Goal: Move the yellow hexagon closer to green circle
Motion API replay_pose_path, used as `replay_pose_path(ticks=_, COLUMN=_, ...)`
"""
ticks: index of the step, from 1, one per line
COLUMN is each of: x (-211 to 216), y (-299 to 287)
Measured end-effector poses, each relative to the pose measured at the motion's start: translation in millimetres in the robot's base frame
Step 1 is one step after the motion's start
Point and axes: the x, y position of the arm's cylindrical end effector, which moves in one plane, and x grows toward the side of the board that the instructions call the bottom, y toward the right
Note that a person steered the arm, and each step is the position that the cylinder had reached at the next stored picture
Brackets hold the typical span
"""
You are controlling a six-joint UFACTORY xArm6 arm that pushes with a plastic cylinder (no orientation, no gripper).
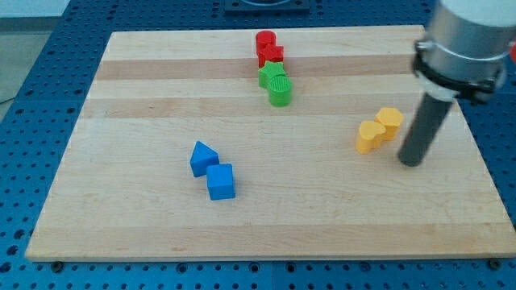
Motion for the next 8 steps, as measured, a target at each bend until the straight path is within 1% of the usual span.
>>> replay_pose_path(ticks=1, x=-17, y=22)
replay_pose_path(ticks=2, x=-47, y=-15)
replay_pose_path(ticks=3, x=-52, y=-66)
replay_pose_path(ticks=4, x=-52, y=-55)
replay_pose_path(ticks=5, x=-67, y=-45)
replay_pose_path(ticks=7, x=-70, y=-129)
replay_pose_path(ticks=8, x=-72, y=-118)
